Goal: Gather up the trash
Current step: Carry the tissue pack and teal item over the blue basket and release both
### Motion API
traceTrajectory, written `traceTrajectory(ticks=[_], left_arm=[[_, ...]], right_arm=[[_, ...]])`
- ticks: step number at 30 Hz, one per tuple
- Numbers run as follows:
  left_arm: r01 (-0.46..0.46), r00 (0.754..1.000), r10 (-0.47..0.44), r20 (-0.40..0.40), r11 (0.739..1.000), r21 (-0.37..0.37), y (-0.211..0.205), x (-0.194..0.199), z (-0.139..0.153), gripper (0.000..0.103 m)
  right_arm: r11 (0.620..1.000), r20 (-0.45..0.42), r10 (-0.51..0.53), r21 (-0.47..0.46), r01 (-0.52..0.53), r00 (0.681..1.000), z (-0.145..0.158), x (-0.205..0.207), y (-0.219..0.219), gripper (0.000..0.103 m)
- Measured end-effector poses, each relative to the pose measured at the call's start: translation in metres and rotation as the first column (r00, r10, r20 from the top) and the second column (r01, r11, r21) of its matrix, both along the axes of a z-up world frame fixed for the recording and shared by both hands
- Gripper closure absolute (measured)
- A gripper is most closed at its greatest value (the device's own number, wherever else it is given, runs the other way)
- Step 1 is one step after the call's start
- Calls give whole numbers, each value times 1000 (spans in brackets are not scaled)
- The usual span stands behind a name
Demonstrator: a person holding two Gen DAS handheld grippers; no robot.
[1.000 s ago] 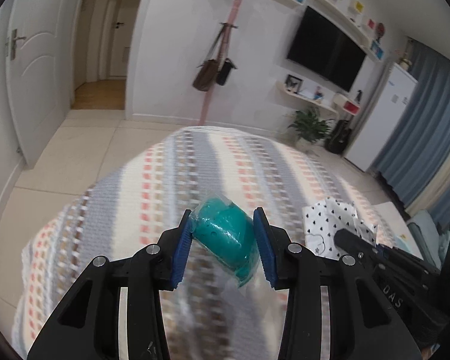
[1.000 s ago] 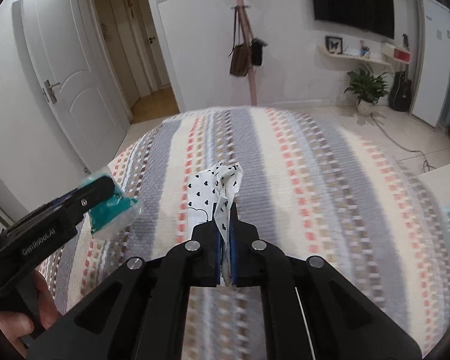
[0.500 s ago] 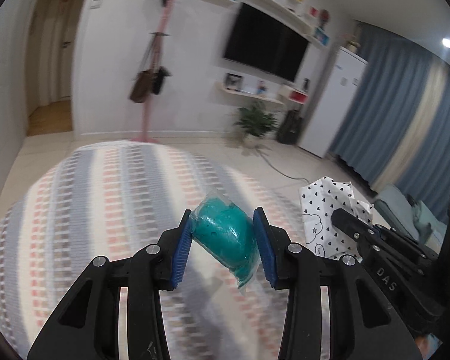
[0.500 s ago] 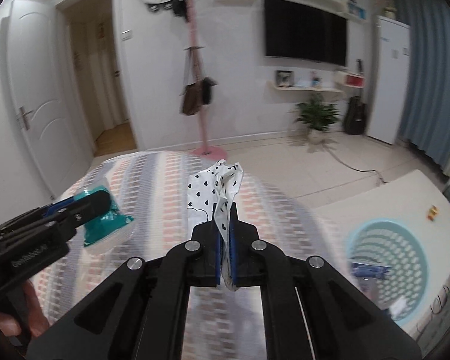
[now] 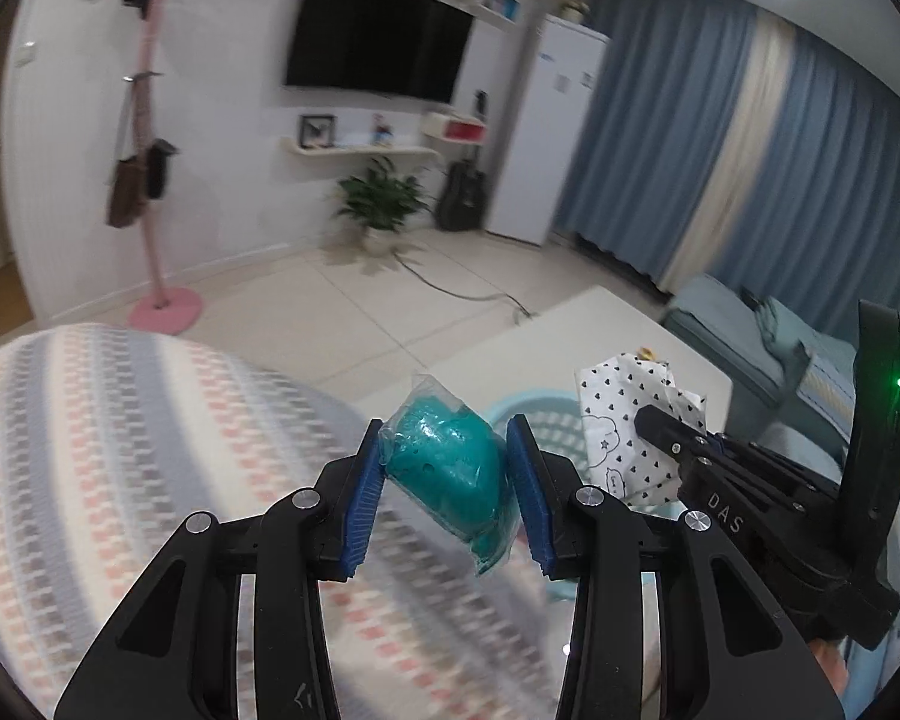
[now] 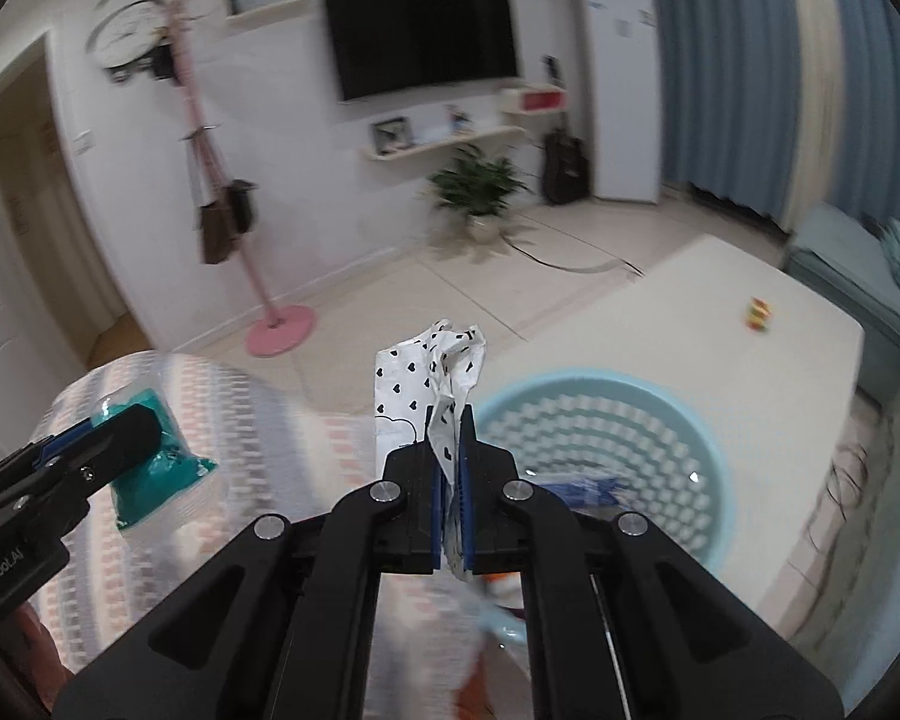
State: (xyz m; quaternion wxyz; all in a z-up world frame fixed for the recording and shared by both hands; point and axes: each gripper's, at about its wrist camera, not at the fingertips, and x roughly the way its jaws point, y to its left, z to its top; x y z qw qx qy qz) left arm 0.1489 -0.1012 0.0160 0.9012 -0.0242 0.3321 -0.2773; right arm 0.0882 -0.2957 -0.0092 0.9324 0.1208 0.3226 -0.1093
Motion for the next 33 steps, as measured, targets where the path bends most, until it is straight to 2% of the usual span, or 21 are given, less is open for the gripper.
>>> traceTrajectory(ticks=[6,9,15,20,22,23,24,26,31,33], left_arm=[[86,993,-85,-85,996,9,-57,16,-33,64],[124,986,-120,-117,992,26,-77,21,-49,64],[167,975,-160,-152,986,30,-94,23,-66,62],[162,976,-157,-148,987,20,-94,25,-66,49],[159,977,-155,-144,987,16,-91,24,-65,42],[156,978,-153,-140,988,14,-89,23,-63,37],[152,980,-149,-136,988,12,-87,22,-62,35],[145,981,-143,-127,989,2,-80,19,-59,34],[118,986,-119,-113,993,-21,-56,10,-48,31],[106,989,-108,-98,994,-31,-45,3,-43,30]], right_arm=[[988,-117,-109,94,120,987,-42,-5,-68,100],[982,-174,-132,109,153,976,-63,-1,-87,100],[979,-220,-144,108,171,965,-81,8,-99,100],[979,-223,-131,122,161,966,-88,10,-101,98],[979,-223,-129,129,161,966,-90,9,-101,94],[978,-226,-128,135,161,966,-91,7,-100,85],[976,-229,-126,143,162,965,-91,7,-101,72],[974,-217,-134,149,169,967,-89,3,-100,55],[976,-189,-122,155,153,974,-76,-7,-90,54],[980,-174,-98,156,126,980,-68,-11,-79,50]])
